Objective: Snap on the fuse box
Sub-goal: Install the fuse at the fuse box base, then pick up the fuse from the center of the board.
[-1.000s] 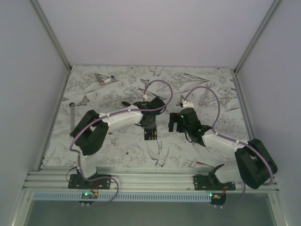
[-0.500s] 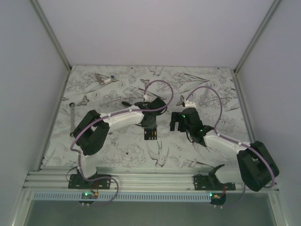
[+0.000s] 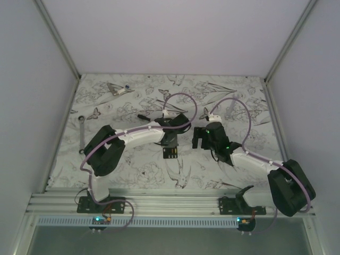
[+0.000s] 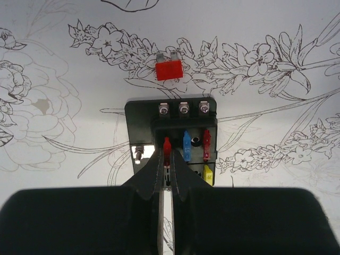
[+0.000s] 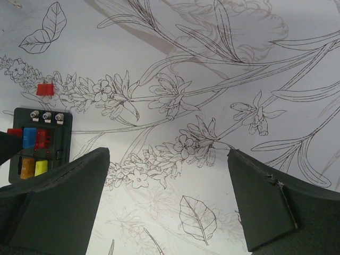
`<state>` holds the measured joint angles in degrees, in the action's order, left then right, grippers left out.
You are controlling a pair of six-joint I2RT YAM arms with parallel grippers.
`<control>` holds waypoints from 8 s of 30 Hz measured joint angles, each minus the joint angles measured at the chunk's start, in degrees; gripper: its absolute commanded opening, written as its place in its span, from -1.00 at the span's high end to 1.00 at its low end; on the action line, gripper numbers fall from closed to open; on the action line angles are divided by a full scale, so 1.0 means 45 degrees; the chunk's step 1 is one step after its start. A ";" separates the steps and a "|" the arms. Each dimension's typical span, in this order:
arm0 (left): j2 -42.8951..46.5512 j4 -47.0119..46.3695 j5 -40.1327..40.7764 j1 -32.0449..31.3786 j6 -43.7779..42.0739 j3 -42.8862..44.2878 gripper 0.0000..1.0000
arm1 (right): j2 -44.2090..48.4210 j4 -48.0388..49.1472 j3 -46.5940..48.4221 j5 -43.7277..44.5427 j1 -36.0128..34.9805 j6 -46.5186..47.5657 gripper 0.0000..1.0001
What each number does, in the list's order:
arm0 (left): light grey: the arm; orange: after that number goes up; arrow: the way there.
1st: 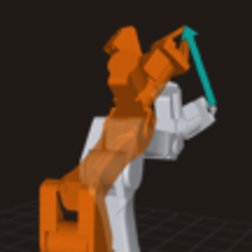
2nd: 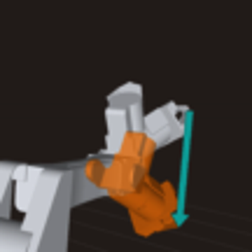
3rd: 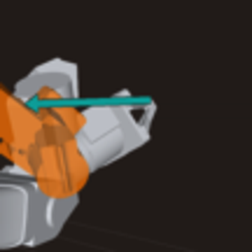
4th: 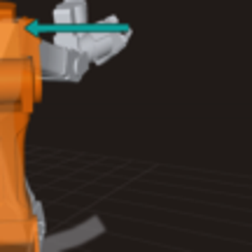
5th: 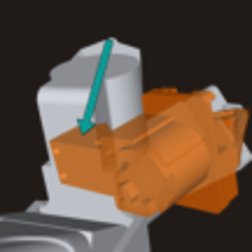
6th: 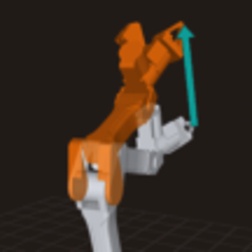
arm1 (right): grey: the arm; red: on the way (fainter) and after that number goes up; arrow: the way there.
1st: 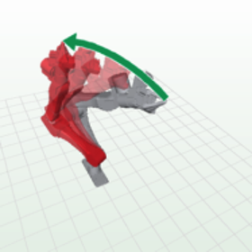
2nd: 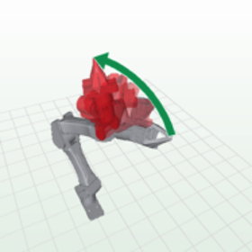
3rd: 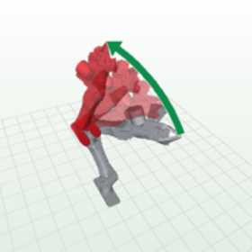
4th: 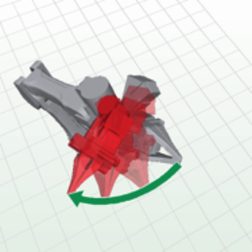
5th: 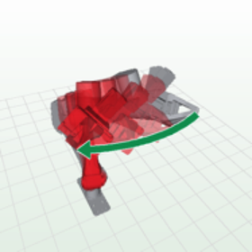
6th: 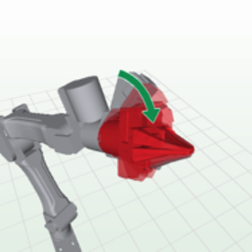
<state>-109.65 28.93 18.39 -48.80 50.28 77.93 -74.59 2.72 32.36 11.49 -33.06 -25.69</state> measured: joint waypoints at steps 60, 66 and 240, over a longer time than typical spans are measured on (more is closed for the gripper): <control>0.0384 -0.0801 -0.0534 0.0282 0.1394 -0.0792 0.99 | 0.0923 0.0112 -0.0461 -0.1088 0.0073 0.0627 -1.00; 0.0427 -0.0782 -0.0500 0.0287 0.1355 -0.0811 0.64 | 0.0923 0.0107 -0.0461 -0.1112 0.0073 0.0641 -1.00; 0.9238 -0.2492 -0.5557 0.7762 -0.0860 -0.9049 -0.99 | -0.9554 -0.6261 1.1079 0.0345 -0.3565 0.2662 -0.04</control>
<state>-68.07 17.72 -6.61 -13.87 46.41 37.21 -117.58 -25.45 82.21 13.04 -49.10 -13.72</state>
